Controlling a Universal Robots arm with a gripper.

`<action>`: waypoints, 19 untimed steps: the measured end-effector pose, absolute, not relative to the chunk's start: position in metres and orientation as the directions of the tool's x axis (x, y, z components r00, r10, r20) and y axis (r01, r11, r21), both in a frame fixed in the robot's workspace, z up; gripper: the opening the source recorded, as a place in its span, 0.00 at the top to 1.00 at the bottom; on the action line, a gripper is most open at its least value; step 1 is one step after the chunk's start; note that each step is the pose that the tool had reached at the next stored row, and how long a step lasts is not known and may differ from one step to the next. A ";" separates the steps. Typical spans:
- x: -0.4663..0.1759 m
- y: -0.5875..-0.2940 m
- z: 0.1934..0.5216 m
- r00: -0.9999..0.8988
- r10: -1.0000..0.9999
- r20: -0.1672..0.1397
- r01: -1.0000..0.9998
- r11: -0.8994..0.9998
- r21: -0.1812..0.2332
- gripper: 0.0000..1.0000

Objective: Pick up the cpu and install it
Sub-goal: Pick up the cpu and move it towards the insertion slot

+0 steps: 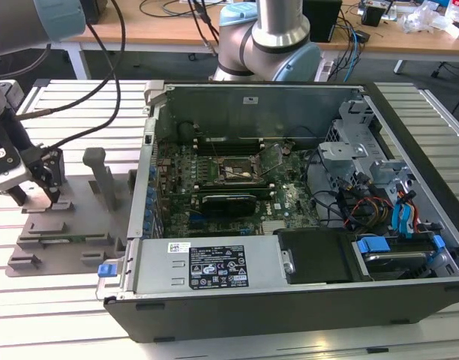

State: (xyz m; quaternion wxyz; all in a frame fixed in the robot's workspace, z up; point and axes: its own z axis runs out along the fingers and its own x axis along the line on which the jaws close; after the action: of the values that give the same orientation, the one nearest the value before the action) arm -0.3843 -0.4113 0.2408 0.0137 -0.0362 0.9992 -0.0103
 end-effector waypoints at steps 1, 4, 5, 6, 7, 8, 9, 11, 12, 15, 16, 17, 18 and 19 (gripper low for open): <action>-0.384 -0.411 0.242 -0.997 -0.073 -0.027 -0.072 0.997 -0.022 0.45; -0.384 -0.411 0.245 -0.997 -0.073 -0.027 -0.072 0.997 -0.022 0.45; -0.384 -0.411 0.246 -0.997 -0.073 -0.027 -0.072 0.997 -0.022 0.45; -0.384 -0.411 0.247 -0.997 -0.073 -0.027 -0.072 0.997 -0.022 0.45; -0.384 -0.411 0.249 -0.997 -0.073 -0.027 -0.072 0.997 -0.022 0.45; -0.384 -0.411 0.252 -0.997 -0.073 -0.027 -0.072 0.997 -0.022 0.45; -0.384 -0.411 0.254 -0.997 -0.073 -0.027 -0.072 0.997 -0.023 0.45; -0.384 -0.411 0.256 -0.997 -0.073 -0.026 -0.072 0.997 -0.023 0.45; -0.384 -0.411 0.258 -0.997 -0.073 -0.026 -0.072 0.997 -0.023 0.45; -0.384 -0.411 0.263 -0.997 -0.073 -0.026 -0.072 0.997 -0.024 0.45; -0.384 -0.411 0.264 -0.997 -0.073 -0.026 -0.072 0.997 -0.024 0.45; -0.384 -0.411 0.265 -0.997 -0.073 -0.026 -0.072 0.997 -0.024 0.45; -0.384 -0.411 0.266 -0.997 -0.073 -0.026 -0.072 0.997 -0.024 0.45; -0.384 -0.411 0.267 -0.997 -0.073 -0.026 -0.072 0.997 -0.024 0.45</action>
State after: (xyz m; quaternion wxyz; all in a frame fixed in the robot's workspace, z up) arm -0.3843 -0.4113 0.2675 0.0136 -0.0362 0.9992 -0.0116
